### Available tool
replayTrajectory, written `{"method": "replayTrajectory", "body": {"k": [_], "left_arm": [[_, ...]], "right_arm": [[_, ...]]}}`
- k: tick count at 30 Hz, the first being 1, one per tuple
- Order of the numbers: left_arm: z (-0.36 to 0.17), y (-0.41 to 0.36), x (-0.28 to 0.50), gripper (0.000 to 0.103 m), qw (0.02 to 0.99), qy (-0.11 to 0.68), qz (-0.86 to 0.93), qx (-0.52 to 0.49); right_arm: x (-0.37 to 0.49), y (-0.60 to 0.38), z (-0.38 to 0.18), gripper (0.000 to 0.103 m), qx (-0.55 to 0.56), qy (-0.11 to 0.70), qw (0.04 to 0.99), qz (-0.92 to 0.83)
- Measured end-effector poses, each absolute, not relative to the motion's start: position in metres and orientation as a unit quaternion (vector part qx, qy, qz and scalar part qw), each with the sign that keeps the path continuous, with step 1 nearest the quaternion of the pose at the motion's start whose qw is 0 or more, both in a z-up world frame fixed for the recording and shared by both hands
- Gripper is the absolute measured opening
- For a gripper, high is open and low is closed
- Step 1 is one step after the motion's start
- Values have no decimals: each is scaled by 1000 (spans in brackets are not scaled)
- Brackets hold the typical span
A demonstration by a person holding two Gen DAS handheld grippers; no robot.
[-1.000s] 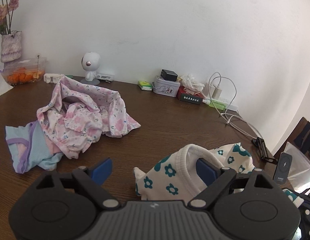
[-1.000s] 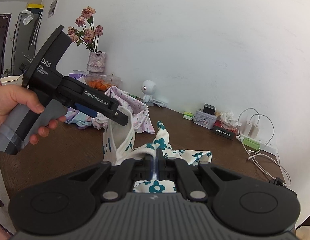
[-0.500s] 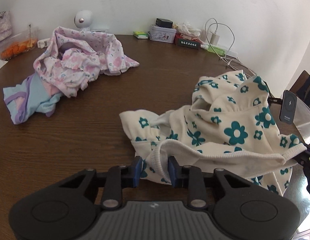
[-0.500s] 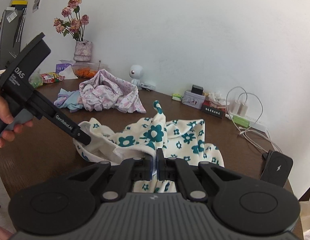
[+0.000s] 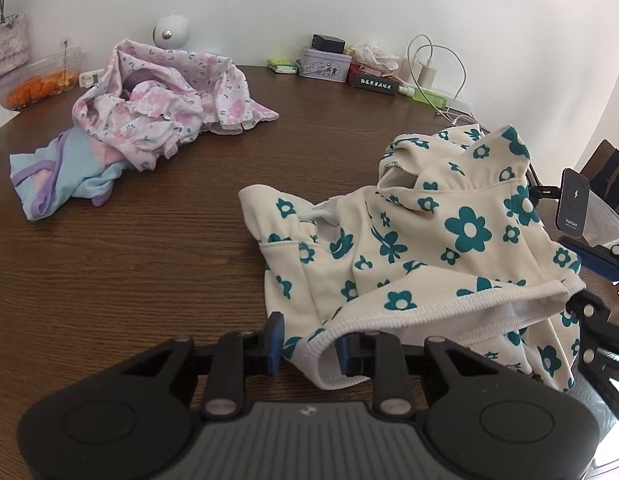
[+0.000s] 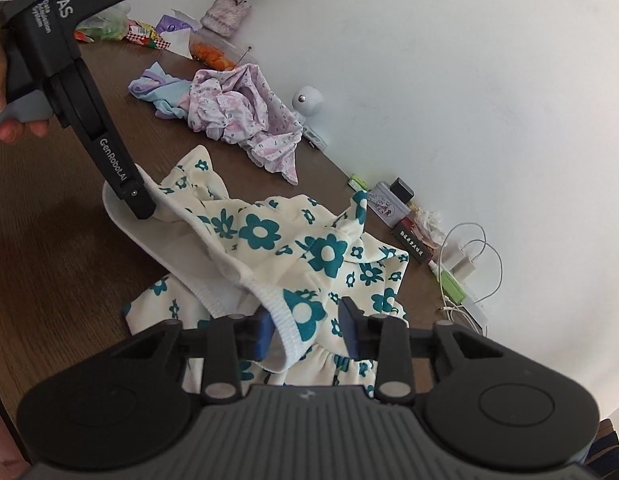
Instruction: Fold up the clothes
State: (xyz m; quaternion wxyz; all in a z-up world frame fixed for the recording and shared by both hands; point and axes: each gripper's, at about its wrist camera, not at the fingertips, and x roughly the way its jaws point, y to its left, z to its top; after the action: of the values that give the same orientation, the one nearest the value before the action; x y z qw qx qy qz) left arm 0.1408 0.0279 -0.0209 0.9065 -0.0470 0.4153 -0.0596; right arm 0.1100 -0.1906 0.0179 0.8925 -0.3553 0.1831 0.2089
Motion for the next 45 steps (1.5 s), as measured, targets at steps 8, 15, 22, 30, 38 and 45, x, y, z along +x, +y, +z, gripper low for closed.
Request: {"method": "replayTrajectory", "body": {"k": [8, 15, 22, 30, 38, 45], "left_arm": [[-21, 25, 137, 35, 912, 404, -52, -44], [5, 19, 124, 7, 930, 356, -87, -12], [113, 24, 115, 4, 970, 214, -106, 54], [209, -4, 264, 4, 964, 235, -76, 100], [352, -30, 401, 3, 988, 132, 12, 75], [495, -36, 343, 3, 995, -76, 42, 57]], "right_arm": [[130, -219, 47, 4, -198, 223, 926, 229], [125, -236, 77, 4, -110, 220, 937, 247], [113, -261, 153, 3, -26, 166, 948, 271], [238, -265, 235, 2, -26, 226, 949, 217], [313, -248, 371, 2, -45, 73, 989, 118], [346, -233, 485, 2, -72, -90, 992, 44]]}}
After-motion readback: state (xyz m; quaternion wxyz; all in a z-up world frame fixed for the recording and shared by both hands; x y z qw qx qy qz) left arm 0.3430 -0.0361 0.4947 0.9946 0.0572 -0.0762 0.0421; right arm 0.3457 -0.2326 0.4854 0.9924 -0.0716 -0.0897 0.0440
